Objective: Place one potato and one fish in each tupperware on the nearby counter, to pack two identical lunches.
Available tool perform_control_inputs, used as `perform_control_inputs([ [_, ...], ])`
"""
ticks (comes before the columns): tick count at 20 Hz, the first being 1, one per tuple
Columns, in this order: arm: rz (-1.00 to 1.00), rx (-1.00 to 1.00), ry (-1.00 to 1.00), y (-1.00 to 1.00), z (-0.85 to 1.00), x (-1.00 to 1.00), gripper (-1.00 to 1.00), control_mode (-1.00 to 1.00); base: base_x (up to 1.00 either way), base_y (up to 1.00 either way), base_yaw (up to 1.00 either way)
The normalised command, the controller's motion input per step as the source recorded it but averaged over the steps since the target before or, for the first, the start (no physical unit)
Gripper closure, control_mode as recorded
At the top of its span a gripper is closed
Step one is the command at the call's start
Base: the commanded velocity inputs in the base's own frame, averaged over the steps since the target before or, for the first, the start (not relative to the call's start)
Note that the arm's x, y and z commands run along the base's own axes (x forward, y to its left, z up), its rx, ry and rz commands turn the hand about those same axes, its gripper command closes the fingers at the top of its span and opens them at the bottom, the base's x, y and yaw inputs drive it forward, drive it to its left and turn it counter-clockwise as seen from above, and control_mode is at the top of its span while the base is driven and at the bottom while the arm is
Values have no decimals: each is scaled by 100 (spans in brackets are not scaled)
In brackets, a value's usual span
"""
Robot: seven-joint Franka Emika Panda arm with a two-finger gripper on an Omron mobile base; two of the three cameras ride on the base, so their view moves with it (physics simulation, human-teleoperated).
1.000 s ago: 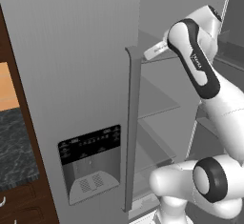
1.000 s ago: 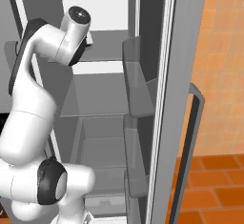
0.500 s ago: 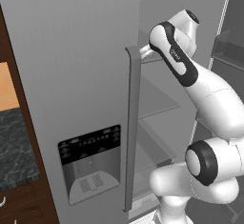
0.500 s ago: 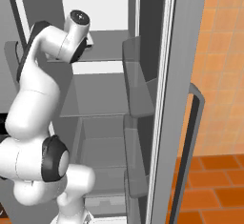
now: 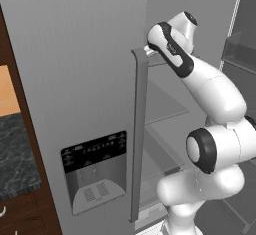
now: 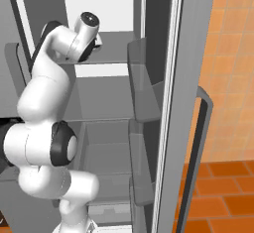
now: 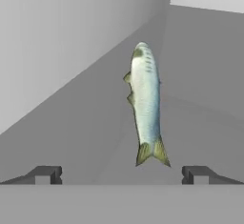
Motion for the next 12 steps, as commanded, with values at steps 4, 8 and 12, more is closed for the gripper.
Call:
perform_control_inputs([
  [4,0,0,11,3,-3,41,-100,-100,0,0,0],
  [8,1,0,14,4,-22,35,-100,-100,0,0,0],
  [12,0,0,-13,8,-24,10,-100,-100,0,0,0],
])
